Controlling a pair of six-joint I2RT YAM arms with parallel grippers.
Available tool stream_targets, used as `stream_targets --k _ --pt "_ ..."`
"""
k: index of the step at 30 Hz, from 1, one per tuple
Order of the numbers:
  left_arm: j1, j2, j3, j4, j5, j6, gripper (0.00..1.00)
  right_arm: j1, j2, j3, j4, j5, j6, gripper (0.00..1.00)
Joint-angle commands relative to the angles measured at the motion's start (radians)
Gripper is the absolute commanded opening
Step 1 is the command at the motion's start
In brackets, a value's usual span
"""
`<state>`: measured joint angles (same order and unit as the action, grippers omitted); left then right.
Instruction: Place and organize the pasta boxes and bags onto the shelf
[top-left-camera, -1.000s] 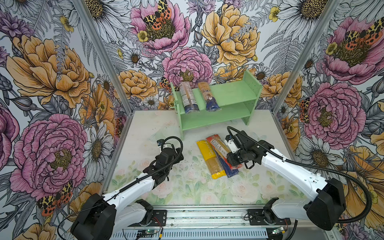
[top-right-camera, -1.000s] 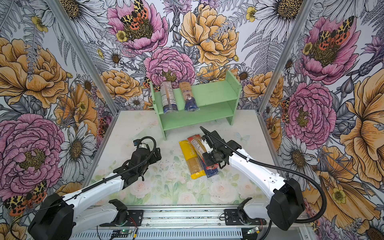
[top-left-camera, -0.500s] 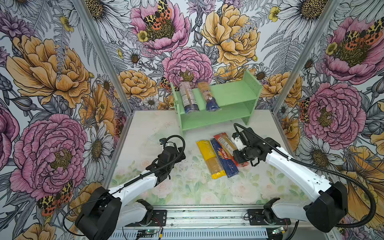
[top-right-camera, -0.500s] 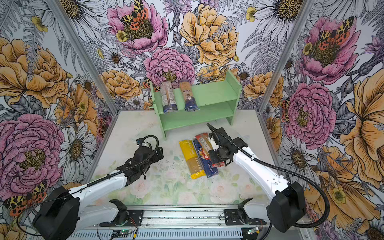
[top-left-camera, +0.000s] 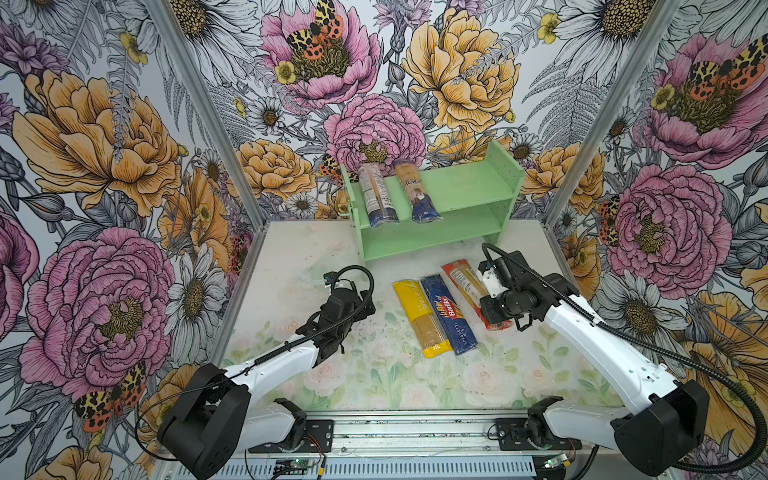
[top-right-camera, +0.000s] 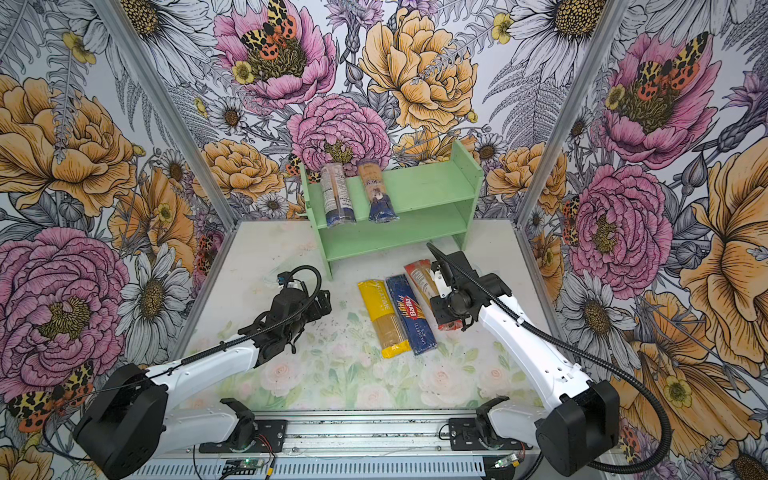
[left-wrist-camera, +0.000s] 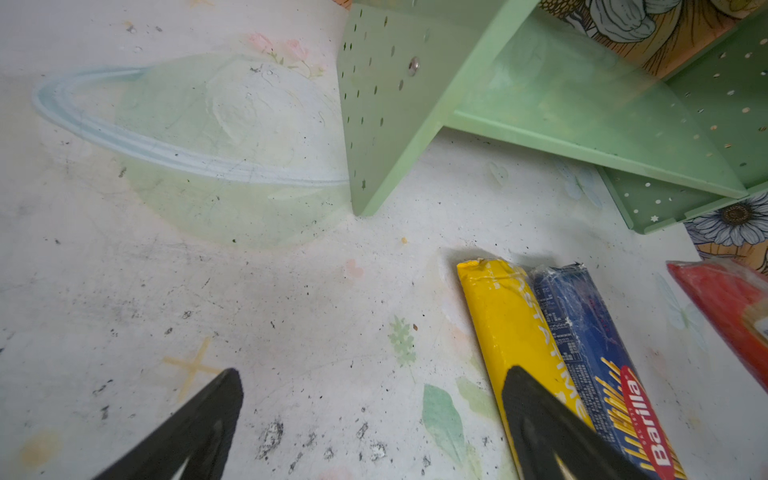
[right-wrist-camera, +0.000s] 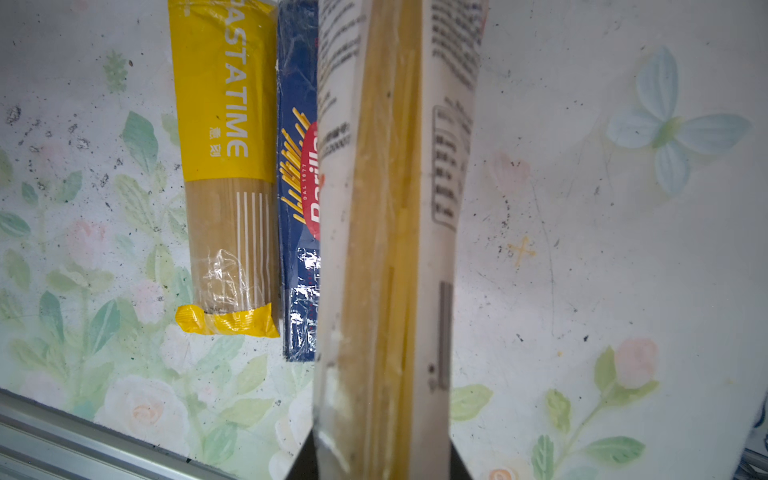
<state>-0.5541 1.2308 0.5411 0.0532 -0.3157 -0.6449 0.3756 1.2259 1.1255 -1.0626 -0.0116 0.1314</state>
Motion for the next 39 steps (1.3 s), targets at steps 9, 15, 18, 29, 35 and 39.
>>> stream_targets --k 9,15,18,29,35,39 --pt "-0.003 0.022 0.034 0.033 0.032 0.014 0.99 -0.069 -0.080 0.120 0.072 0.085 -0.094 0.00" --pt "-0.009 0.038 0.046 0.034 0.040 0.014 0.99 -0.094 -0.070 0.151 0.069 0.102 -0.113 0.00" --pt "-0.015 0.042 0.051 0.034 0.038 0.012 0.99 -0.104 -0.067 0.171 0.067 0.104 -0.121 0.00" --pt "-0.024 0.059 0.062 0.037 0.043 0.010 0.99 -0.142 -0.050 0.238 0.061 0.113 -0.145 0.00" --pt "-0.026 0.061 0.062 0.037 0.044 0.010 0.99 -0.156 -0.045 0.277 0.059 0.114 -0.159 0.00" --pt "-0.027 0.061 0.060 0.037 0.044 0.008 0.99 -0.164 -0.043 0.305 0.058 0.112 -0.162 0.00"
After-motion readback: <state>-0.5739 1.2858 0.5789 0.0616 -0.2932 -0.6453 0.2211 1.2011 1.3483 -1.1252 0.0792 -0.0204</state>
